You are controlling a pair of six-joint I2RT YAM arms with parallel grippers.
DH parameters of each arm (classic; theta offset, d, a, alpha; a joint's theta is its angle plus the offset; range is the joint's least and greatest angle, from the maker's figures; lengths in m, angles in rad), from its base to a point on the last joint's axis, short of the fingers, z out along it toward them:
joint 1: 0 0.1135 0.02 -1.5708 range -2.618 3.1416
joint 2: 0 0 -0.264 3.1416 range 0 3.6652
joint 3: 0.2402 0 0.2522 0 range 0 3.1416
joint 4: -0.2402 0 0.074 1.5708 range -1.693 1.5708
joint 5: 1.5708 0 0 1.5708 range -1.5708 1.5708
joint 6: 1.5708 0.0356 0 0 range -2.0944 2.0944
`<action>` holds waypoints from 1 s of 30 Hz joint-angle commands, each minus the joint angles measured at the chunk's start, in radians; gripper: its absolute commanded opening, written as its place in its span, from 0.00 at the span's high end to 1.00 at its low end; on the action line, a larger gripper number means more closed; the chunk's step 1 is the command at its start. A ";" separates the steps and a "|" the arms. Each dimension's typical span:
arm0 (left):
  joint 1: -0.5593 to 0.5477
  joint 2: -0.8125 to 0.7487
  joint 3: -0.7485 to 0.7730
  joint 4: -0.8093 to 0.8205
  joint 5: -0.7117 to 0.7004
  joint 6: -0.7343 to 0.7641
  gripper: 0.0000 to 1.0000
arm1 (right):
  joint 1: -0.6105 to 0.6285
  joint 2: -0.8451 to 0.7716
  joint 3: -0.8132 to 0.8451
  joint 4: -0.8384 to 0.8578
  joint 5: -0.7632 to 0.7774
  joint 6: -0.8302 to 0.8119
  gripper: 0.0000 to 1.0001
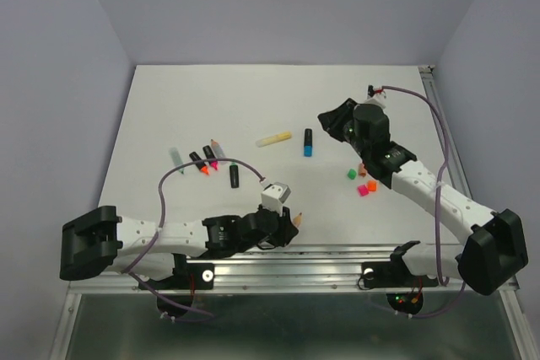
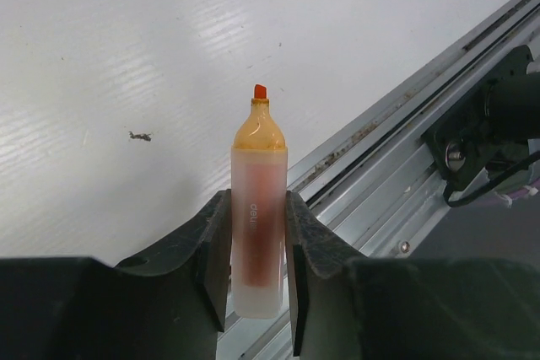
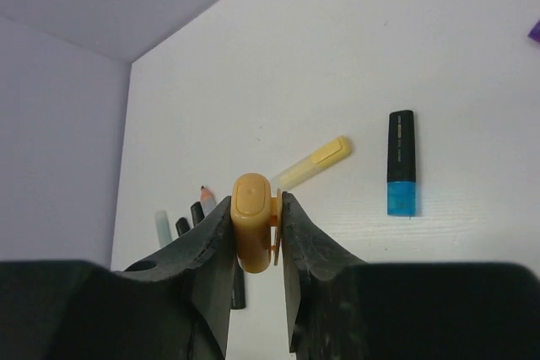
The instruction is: Open the pen caps
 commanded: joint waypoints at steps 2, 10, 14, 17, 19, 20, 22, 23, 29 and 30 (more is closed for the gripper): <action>-0.012 -0.020 0.024 -0.007 -0.062 -0.044 1.00 | 0.000 0.036 0.068 0.020 0.016 -0.035 0.99; 0.094 -0.021 0.143 -0.185 -0.185 -0.060 1.00 | -0.026 0.044 -0.062 -0.031 -0.008 -0.075 0.99; 0.276 -0.018 0.156 -0.225 -0.150 -0.040 1.00 | -0.040 0.053 -0.137 -0.097 -0.019 -0.076 0.98; 0.333 -0.005 0.175 -0.228 -0.168 -0.020 1.00 | -0.048 0.058 -0.197 -0.106 -0.014 -0.079 0.98; 0.387 0.009 0.184 -0.228 -0.162 -0.009 1.00 | -0.054 0.065 -0.226 -0.114 -0.011 -0.075 0.98; 0.401 0.018 0.187 -0.228 -0.156 -0.006 1.00 | -0.055 0.067 -0.236 -0.114 -0.011 -0.075 0.98; 0.448 0.035 0.195 -0.250 -0.135 0.002 1.00 | -0.055 0.070 -0.256 -0.114 -0.013 -0.073 0.97; 0.463 0.057 0.199 -0.251 -0.130 0.011 1.00 | -0.055 0.072 -0.271 -0.114 -0.016 -0.073 0.97; 0.531 0.176 0.235 -0.256 -0.095 0.035 1.00 | -0.058 0.096 -0.303 -0.149 -0.004 -0.076 0.94; 0.542 0.196 0.242 -0.259 -0.088 0.040 1.00 | -0.058 0.101 -0.305 -0.160 -0.002 -0.076 0.94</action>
